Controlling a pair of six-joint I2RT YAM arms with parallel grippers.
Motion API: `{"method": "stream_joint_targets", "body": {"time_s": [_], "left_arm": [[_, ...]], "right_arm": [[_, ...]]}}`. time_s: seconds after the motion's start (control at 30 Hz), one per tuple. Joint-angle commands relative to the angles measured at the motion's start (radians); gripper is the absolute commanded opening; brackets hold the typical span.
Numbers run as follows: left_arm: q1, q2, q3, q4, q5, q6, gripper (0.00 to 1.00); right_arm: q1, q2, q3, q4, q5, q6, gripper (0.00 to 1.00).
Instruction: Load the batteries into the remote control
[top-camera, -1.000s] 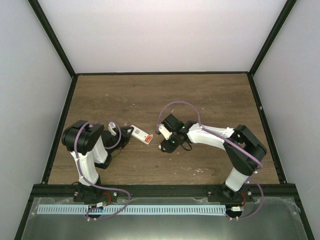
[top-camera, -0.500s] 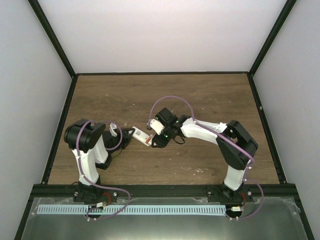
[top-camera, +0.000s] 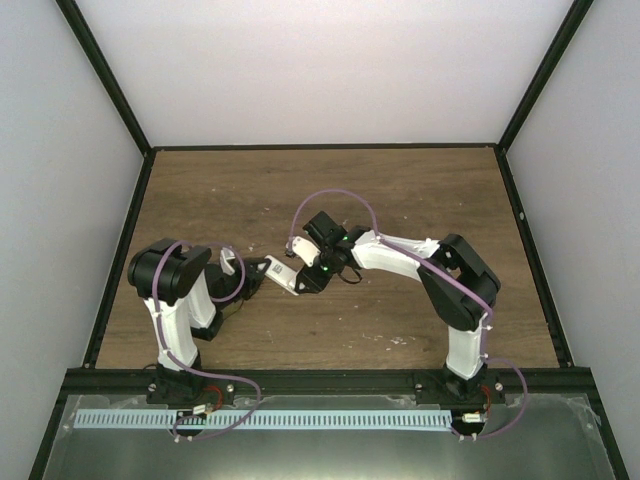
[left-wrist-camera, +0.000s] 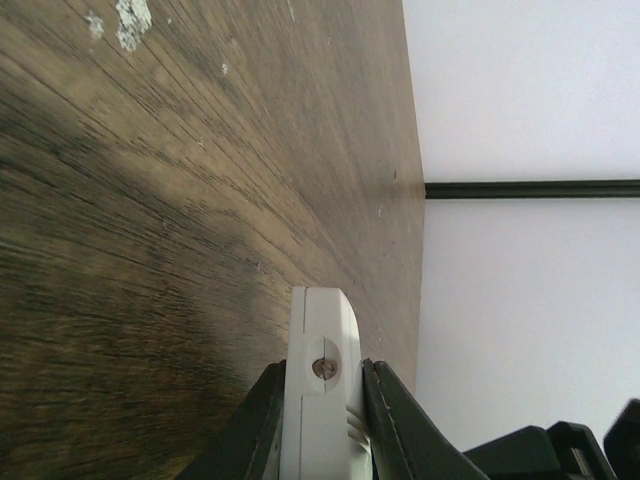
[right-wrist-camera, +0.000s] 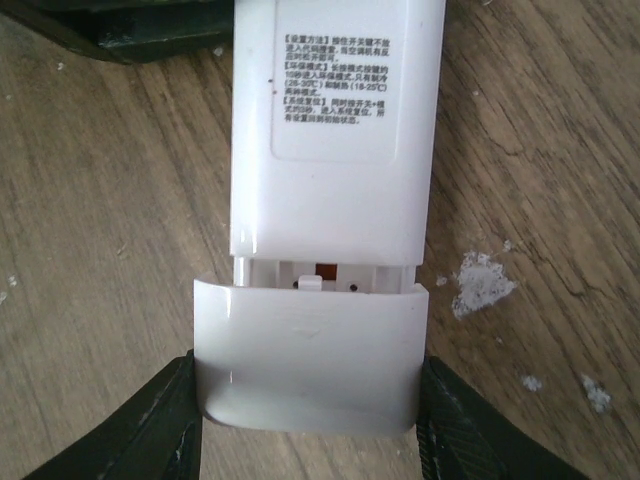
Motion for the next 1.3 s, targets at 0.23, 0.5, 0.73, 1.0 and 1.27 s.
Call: {"method": "stream_joint_targets", "body": {"time_s": [0.23,0.5,0.73,1.0,1.27], "left_arm": [[-0.006,0.017,-0.016,0.079,-0.004,0.053,0.00],[-0.006,0.023,-0.015,0.079,-0.004,0.054,0.00],[-0.006,0.029,-0.008,0.079,-0.002,0.053,0.00],[-0.005,0.032,-0.004,0.079,0.001,0.051,0.00],[-0.006,0.038,0.004,0.079,0.006,0.050,0.00]], "right_arm": [[-0.007,0.053,0.061,-0.014,-0.016,0.018,0.38],[-0.008,0.068,0.060,-0.009,-0.050,0.033,0.39],[-0.008,0.074,0.046,0.003,-0.039,0.044,0.39],[-0.009,0.089,0.060,0.001,-0.039,0.047,0.39],[-0.008,0.092,0.060,-0.003,-0.039,0.050,0.40]]}}
